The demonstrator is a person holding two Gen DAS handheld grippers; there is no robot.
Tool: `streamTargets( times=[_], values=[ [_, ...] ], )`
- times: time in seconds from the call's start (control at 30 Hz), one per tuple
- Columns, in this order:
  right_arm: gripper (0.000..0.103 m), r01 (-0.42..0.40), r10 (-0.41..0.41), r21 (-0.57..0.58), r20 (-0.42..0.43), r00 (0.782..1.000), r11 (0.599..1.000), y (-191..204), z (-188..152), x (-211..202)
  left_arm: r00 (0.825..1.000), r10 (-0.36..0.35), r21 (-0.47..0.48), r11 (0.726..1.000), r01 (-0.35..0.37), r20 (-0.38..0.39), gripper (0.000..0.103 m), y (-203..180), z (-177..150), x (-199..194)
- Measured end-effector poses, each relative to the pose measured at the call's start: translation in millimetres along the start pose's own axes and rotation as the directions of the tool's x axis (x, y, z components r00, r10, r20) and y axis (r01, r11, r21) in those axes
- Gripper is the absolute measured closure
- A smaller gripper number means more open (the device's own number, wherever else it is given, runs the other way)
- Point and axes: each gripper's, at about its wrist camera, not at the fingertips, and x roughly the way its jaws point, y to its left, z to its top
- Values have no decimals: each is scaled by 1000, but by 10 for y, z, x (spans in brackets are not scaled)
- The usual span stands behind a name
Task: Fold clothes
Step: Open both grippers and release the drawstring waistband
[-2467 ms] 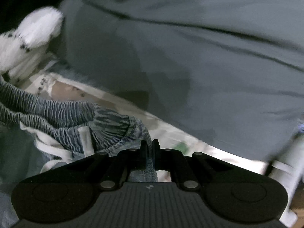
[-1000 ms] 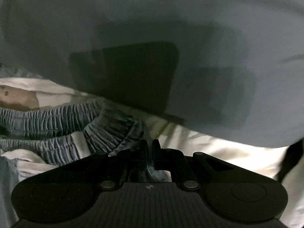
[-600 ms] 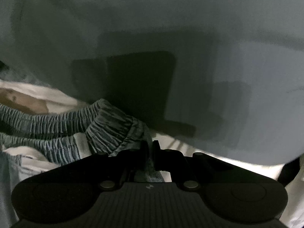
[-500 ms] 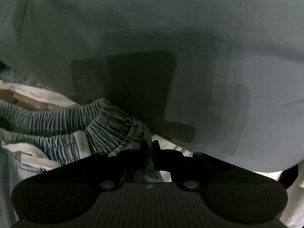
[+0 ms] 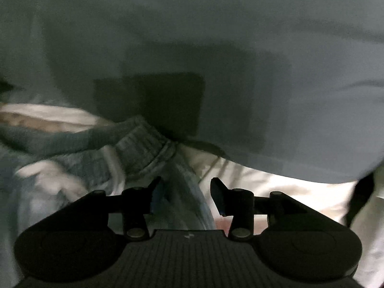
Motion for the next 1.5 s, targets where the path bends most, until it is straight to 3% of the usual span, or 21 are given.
streamTargets(
  times=[0.1, 0.4, 0.57, 0.67, 0.9, 1.07, 1.23, 1.5],
  values=[
    [49, -9, 9, 6, 15, 1000, 1000, -41, -94, -191, 999, -38, 33, 999, 38, 7, 83, -69, 102, -31],
    [48, -7, 6, 175, 9, 1000, 984, -479, -801, -779, 994, -109, 140, 984, 111, -23, 80, -527, 230, 164],
    [48, -2, 1, 271, 4, 1000, 962, -721, -1210, -1101, 986, -150, 267, 949, 166, -78, 79, -933, 357, 332],
    [48, 32, -31, 359, -8, 999, 933, -855, -1591, -1263, 984, -147, 364, 915, 175, -103, 69, -1170, 501, 414],
    [48, 100, -102, 553, -28, 994, 827, -1116, -2408, -1786, 970, -176, 445, 865, 233, -165, 69, -1655, 1078, 489],
    [48, 161, -155, 647, -67, 986, 745, -1198, -2846, -2173, 948, -238, 456, 834, 311, -212, 67, -2142, 1480, 532],
    [44, 208, -196, 727, -102, 975, 655, -1223, -3211, -2586, 919, -299, 520, 759, 392, -257, 65, -2694, 1580, 414],
    [37, 257, -260, 775, -123, 958, 578, -1135, -3763, -3125, 872, -342, 597, 636, 489, -350, 65, -3610, 1581, 352]
  ],
)
